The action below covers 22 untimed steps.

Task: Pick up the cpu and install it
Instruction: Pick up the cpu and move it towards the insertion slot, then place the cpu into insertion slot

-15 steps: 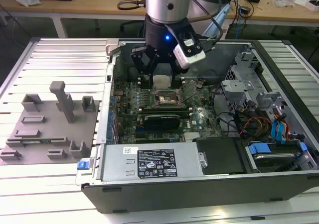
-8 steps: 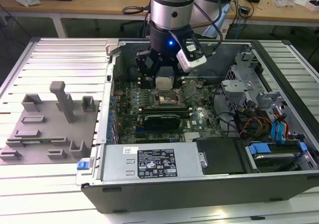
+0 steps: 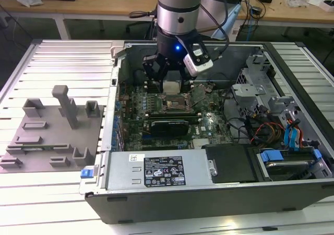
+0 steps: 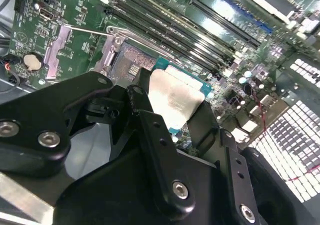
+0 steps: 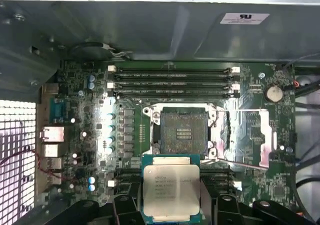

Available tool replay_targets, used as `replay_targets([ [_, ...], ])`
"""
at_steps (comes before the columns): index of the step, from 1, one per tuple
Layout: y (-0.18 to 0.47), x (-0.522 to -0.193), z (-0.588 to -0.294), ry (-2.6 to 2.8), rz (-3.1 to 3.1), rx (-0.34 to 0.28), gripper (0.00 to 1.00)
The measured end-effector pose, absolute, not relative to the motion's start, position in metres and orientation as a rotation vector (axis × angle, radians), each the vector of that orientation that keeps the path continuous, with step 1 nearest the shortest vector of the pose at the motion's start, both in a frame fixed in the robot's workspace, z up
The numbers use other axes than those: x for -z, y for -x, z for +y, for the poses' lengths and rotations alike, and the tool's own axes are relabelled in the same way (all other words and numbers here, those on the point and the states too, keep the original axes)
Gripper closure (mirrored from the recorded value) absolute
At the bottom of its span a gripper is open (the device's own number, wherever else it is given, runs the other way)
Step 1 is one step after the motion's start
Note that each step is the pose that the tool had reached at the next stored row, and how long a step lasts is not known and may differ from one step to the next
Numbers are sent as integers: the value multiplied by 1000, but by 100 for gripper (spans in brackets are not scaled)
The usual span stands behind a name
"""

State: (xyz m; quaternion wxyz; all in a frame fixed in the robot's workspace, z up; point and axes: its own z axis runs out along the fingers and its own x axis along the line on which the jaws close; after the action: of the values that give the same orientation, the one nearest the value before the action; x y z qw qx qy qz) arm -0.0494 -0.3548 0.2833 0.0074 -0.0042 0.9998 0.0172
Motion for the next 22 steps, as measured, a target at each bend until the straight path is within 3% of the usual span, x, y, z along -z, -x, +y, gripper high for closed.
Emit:
replay_targets([
  [22,49,-260,-344,61,3115,-51,45],
])
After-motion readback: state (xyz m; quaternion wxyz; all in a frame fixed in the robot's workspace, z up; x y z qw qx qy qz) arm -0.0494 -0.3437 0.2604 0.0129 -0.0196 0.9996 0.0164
